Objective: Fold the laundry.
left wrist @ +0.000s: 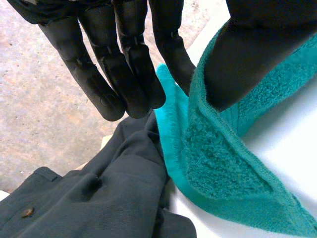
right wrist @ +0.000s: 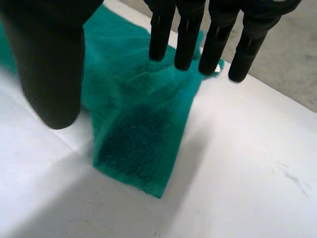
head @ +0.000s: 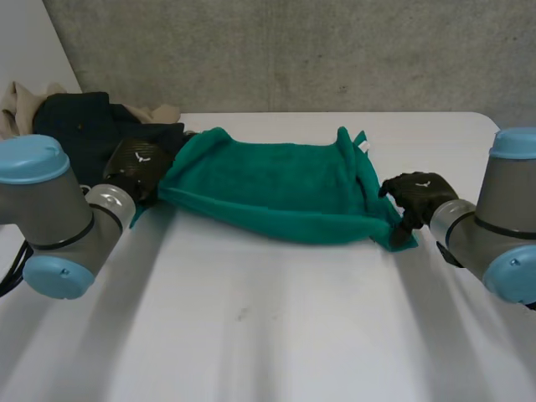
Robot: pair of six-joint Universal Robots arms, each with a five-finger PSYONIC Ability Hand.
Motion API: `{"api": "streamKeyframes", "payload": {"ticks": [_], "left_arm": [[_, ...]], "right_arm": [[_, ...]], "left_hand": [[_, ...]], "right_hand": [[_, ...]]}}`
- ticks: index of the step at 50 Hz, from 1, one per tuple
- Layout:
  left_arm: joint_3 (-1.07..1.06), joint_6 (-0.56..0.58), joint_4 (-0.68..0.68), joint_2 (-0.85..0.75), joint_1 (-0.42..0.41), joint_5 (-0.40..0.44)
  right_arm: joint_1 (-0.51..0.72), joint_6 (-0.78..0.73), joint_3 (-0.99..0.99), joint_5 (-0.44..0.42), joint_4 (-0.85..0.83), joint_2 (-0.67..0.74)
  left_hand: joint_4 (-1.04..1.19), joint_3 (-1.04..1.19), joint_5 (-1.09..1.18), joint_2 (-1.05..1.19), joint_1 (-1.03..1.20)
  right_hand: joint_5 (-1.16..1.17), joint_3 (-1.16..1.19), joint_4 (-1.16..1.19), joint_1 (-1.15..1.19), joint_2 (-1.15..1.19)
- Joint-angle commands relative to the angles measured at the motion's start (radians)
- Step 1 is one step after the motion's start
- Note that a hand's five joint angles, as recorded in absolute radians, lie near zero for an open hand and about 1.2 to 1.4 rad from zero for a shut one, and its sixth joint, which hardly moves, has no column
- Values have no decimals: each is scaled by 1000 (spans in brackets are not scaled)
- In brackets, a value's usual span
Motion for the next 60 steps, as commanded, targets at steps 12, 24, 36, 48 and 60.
{"api": "streamKeyframes", "payload": {"ticks": [12, 24, 36, 48, 60], "left_arm": [[10, -31, -29, 43, 49, 13], [12, -60, -40, 60, 51, 21], [12, -97, -59, 89, 63, 27], [14, -112, -291, 202, 63, 30], [1, 30, -931, 365, 54, 21]], "right_arm": [[-84, 286, -122, -15, 376, 50], [33, 269, -115, 51, 115, 138], [79, 220, -182, 97, 61, 220], [-35, 41, -86, 44, 124, -94], [-173, -821, 2, 17, 891, -325]], "left_hand": [[200, 208, 243, 199, 220], [200, 208, 243, 199, 220], [200, 208, 243, 199, 220], [200, 208, 243, 199, 220], [200, 208, 243, 199, 220]], "right_hand": [[147, 124, 129, 124, 128], [156, 133, 137, 133, 136], [657, 633, 638, 634, 637], [996, 973, 977, 973, 976], [996, 973, 977, 973, 976]]}}
